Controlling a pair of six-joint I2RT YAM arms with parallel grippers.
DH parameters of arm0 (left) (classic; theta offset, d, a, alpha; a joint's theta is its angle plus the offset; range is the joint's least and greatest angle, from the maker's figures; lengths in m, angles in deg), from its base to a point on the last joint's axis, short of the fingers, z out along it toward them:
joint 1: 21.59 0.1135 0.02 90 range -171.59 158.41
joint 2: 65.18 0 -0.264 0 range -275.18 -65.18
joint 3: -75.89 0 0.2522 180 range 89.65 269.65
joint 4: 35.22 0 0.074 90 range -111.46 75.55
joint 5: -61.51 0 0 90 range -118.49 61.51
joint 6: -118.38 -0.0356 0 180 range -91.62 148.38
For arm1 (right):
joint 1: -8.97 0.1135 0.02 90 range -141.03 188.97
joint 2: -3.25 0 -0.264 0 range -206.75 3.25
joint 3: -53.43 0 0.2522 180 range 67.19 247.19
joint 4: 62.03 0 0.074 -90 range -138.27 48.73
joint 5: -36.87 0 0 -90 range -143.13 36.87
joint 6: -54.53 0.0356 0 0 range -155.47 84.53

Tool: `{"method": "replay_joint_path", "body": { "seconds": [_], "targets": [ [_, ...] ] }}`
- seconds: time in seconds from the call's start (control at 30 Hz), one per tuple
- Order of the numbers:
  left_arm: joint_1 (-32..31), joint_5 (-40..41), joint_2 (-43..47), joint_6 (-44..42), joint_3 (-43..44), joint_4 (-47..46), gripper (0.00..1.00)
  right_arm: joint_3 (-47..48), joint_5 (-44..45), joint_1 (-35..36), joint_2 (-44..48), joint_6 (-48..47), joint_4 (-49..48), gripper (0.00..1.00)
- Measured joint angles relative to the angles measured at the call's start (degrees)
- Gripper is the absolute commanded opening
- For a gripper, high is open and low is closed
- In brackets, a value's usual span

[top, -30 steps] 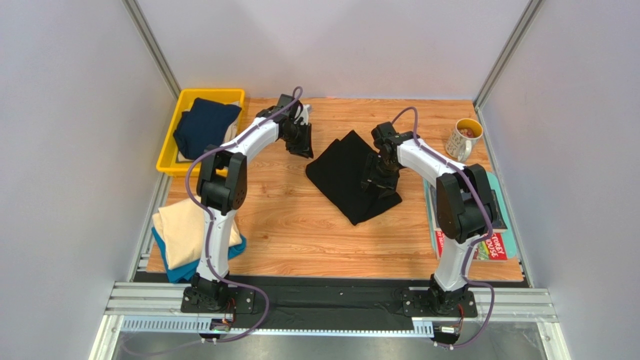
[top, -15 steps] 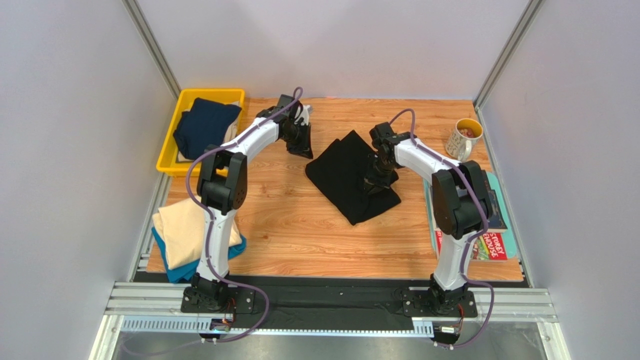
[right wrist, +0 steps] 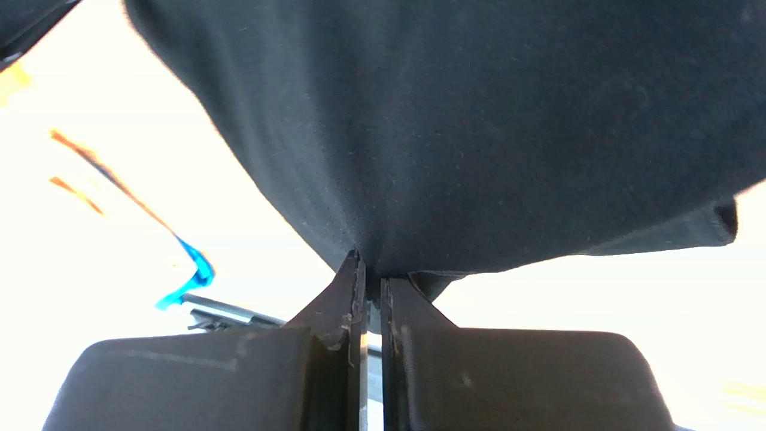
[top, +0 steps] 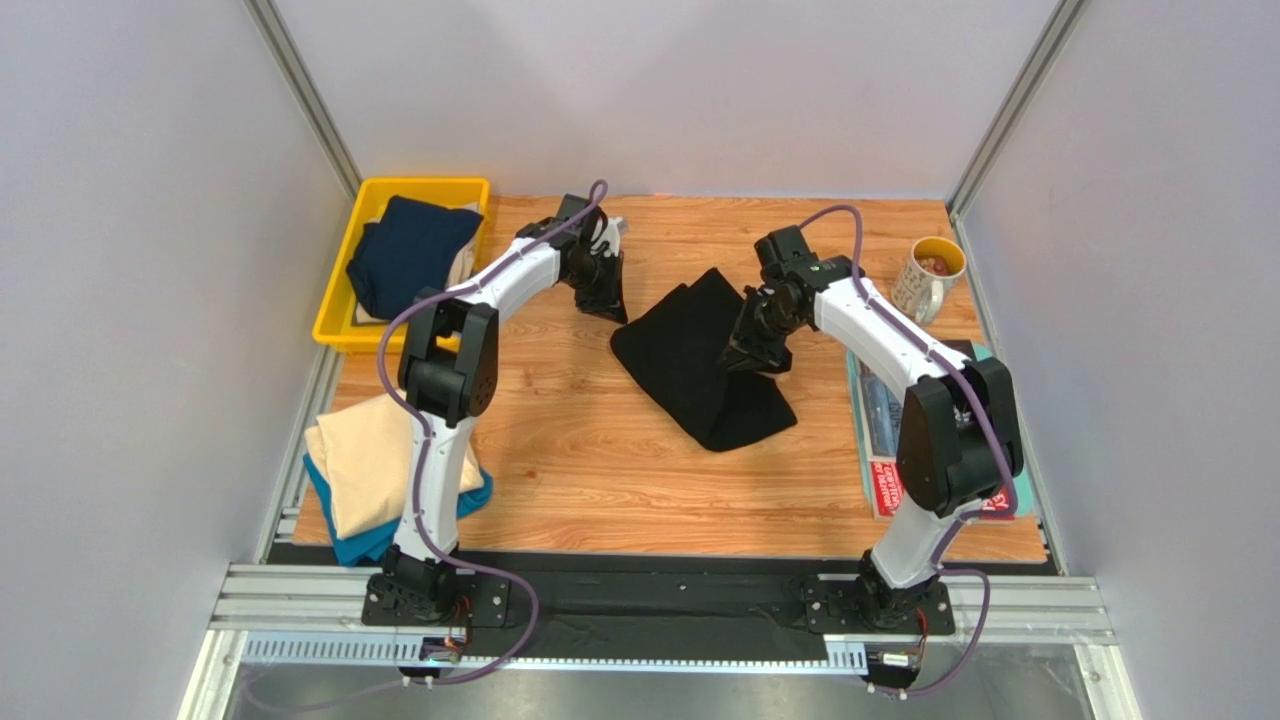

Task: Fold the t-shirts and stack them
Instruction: Fold the tshirt

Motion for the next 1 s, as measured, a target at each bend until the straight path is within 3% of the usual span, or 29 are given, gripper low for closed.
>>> {"method": "replay_joint_path", "body": {
  "seconds": [0.5,0.57,0.7,0.83,1.0],
  "targets": [
    [0.0,0.7,-0.4,-0.2,1.1,0.1,0.07,-5.7,-2.8,7.4,0.9,3.4,2.9,0.01],
    [0.0,0.9,-0.4,-0.3,1.1,0.1,0.07,-6.0,-2.8,8.7,0.9,3.7,3.5,0.16],
    [0.0,0.9,-0.4,-0.3,1.1,0.1,0.11,-7.4,-3.7,9.8,0.7,3.9,4.3,0.33],
    [0.0,1.0,-0.4,-0.2,1.1,0.3,0.18,-7.1,-4.3,9.8,-0.5,2.8,7.0,0.38],
    [0.0,2.1,-0.4,-0.3,1.1,1.0,0.22,0.6,-2.9,9.8,-0.3,0.5,15.1,0.39]
  ]
}}
